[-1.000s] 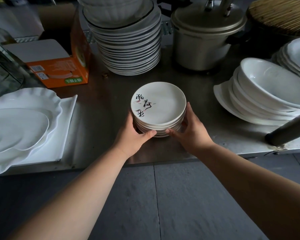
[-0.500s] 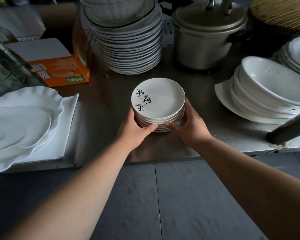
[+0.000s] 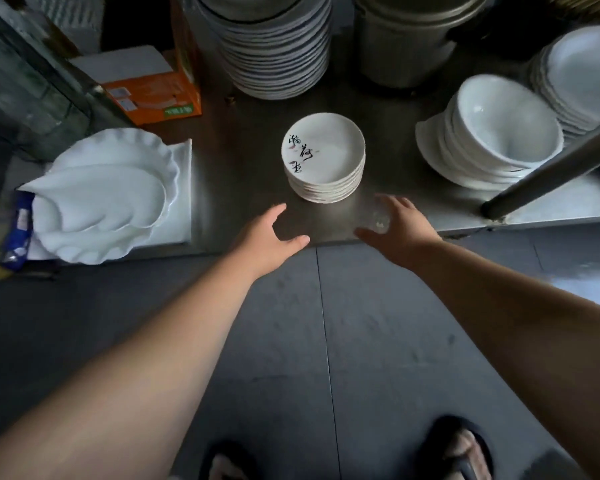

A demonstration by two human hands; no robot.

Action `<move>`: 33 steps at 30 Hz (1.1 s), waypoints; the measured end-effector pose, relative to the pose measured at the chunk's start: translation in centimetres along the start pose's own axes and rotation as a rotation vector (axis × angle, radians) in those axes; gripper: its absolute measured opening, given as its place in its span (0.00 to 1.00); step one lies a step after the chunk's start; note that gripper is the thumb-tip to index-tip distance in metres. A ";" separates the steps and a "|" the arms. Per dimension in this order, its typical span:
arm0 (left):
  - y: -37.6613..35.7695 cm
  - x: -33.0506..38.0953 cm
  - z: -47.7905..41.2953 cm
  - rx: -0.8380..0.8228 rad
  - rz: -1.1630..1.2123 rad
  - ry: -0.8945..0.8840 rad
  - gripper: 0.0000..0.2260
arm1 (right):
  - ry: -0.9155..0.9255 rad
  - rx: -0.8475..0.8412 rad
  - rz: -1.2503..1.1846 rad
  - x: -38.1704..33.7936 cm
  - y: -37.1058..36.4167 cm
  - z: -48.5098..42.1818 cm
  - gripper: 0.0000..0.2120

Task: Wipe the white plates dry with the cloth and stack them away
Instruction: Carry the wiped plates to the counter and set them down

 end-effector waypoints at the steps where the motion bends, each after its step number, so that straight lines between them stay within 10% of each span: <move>1: 1.3 0.7 2.4 -0.026 -0.013 0.017 0.37 | -0.022 -0.024 0.026 -0.7 1.4 2.2 0.37; 20: 32.9 29.4 38.6 -0.095 -0.568 -0.202 0.29 | -0.073 -0.156 0.405 -28.2 34.6 33.8 0.30; 33: 37.5 52.3 41.2 0.099 -0.573 -0.416 0.27 | -0.031 0.121 0.359 -28.1 55.8 37.5 0.33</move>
Point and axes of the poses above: each hand's wrist, its own z-axis away from the middle knuckle, its own y-axis out of the back of the hand, x = y × z, the point moved 9 cm from there along -z, towards the middle knuckle, and after that the axes turned 7 degrees about -z, right-handed, at the moved point
